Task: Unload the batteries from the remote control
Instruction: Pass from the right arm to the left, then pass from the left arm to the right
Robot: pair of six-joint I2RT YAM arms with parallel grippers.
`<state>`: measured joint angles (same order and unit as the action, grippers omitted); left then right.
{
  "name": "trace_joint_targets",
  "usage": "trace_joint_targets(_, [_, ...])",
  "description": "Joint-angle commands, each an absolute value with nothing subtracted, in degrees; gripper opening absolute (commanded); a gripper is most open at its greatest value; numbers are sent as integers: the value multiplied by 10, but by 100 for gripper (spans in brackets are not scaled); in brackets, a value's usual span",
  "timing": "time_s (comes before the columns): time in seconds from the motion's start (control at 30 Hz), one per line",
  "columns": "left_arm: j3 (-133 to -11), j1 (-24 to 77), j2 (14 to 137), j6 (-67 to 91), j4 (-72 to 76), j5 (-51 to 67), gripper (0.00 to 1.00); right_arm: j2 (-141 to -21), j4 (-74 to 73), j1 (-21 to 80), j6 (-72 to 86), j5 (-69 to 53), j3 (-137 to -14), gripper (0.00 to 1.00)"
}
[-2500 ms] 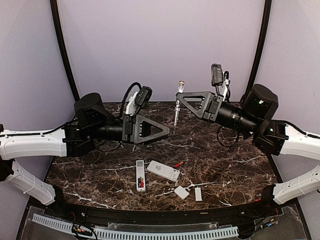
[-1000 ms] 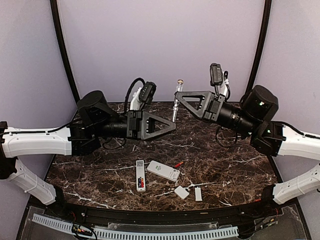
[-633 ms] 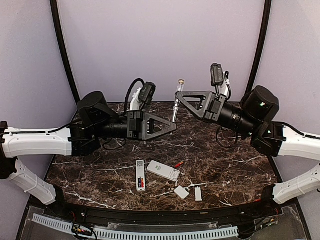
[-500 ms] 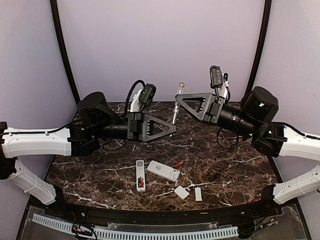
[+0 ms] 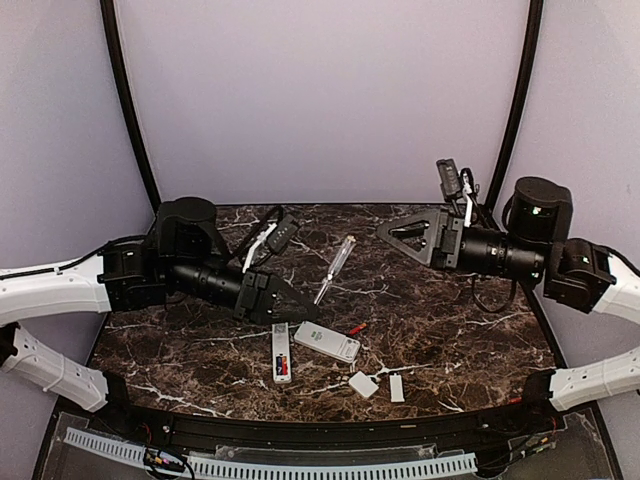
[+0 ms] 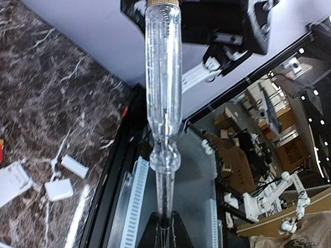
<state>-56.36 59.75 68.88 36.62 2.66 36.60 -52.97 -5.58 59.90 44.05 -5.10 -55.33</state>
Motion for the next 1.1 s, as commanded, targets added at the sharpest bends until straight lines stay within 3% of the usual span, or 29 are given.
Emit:
trace_joint_targets(0.0, [-588, 595, 697, 246, -193, 369, 0, -546, -197, 590, 408, -76, -589, 90])
trace_joint_targets(0.53, [-618, 633, 747, 200, -230, 422, 0, -689, -187, 591, 362, -315, -615, 81])
trace_joint_targets(0.8, [-624, 637, 760, 186, -251, 430, 0, -739, -168, 604, 356, -408, -622, 68])
trace_joint_targets(1.07, [-623, 637, 762, 176, -262, 443, 0, -757, -178, 614, 354, -453, -623, 48])
